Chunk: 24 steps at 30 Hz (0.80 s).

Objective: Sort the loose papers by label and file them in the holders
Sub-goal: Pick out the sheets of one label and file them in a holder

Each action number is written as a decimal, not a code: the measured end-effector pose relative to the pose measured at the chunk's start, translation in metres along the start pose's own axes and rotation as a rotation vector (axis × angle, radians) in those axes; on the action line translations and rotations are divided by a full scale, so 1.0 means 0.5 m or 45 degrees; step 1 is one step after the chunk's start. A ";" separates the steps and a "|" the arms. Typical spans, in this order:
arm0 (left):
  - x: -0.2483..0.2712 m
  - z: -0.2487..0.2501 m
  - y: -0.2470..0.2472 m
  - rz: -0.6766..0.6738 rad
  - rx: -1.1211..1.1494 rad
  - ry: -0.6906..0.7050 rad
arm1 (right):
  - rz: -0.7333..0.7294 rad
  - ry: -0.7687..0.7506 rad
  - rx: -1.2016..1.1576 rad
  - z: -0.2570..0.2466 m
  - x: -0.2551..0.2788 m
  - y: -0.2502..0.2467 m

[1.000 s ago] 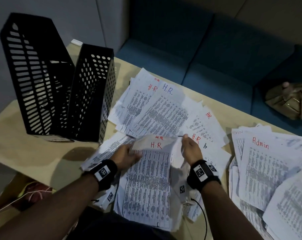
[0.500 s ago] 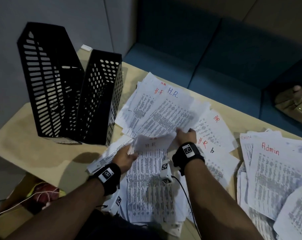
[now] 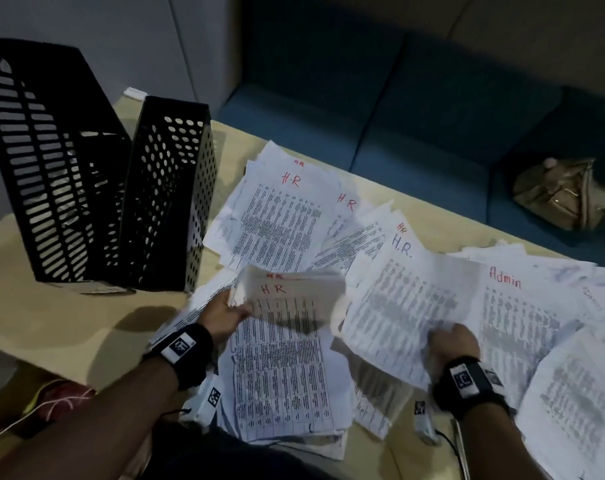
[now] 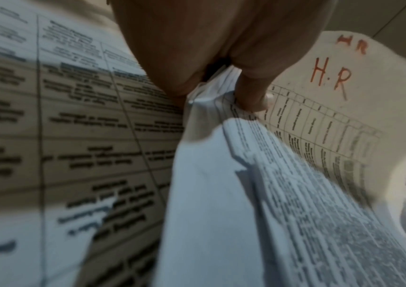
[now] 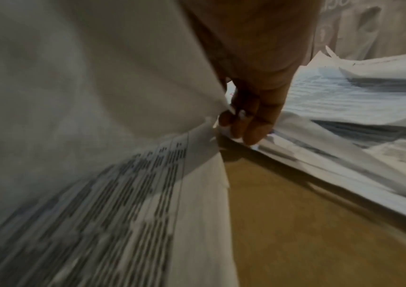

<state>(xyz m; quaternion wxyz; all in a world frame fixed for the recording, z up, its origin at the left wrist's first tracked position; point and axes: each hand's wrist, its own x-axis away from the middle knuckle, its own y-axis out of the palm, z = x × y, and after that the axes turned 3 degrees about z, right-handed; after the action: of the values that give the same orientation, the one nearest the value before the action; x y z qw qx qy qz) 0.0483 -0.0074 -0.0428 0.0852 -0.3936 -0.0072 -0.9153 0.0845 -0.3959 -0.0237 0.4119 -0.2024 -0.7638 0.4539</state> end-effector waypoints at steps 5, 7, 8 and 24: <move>0.003 0.003 0.010 0.071 -0.033 0.026 | -0.049 -0.024 -0.062 -0.018 0.035 0.019; -0.001 0.000 0.013 0.070 -0.009 0.022 | -0.048 -0.058 -0.098 -0.031 0.046 0.021; 0.000 0.002 0.015 0.074 -0.013 0.022 | -0.014 -0.085 -0.123 -0.038 0.056 0.020; -0.005 0.048 0.002 0.007 -0.448 0.286 | 0.548 -1.200 -1.061 -0.286 0.199 -0.289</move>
<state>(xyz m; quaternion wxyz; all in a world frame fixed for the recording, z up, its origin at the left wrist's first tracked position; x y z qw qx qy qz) 0.0673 -0.0063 -0.0280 0.0179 -0.2979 0.1634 -0.9403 0.1526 -0.3260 0.1804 -0.1786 -0.2727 -0.9163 0.2327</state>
